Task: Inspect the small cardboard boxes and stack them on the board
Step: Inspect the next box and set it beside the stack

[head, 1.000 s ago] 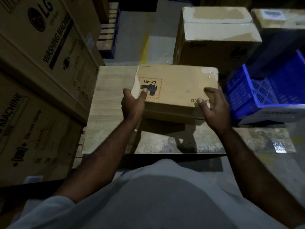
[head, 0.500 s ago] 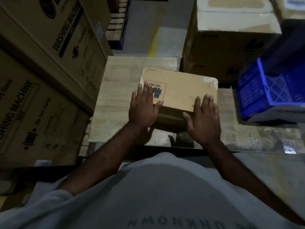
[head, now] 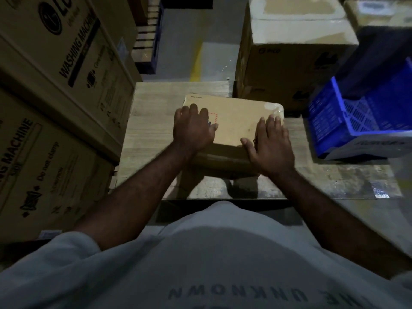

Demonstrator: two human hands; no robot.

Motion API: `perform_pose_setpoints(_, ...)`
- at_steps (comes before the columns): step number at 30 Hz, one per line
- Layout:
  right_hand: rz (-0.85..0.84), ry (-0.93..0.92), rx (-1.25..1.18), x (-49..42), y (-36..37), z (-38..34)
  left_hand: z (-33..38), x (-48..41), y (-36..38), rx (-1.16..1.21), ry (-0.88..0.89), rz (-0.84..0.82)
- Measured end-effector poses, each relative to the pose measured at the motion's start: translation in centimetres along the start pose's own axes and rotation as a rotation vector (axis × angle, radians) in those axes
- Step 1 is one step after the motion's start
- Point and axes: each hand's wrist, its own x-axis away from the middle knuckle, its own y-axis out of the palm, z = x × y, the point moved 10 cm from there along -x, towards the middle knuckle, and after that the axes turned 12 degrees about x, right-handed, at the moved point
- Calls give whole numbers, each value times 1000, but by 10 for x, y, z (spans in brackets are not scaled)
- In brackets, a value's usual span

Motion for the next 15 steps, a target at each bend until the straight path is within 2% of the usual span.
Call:
perform_pose_setpoints(3,30,22,11,-35,-16,8,5,-16,10,70,60,-44)
perform_pose_setpoints(5,-8,36,21,-52,-12,12,4,-25,14,95,63,-89)
perform_pose_setpoints(7,-73,46,-5,-60,3,15,-2,-32,23,119,30,-157)
perform_pose_setpoints(10,-73,60,-32,-60,14,16,-19,-29,42,210,-72,-268)
perform_pose_setpoints(15,-53,57,-53,-58,13,17,-23,-28,42,302,-83,-256)
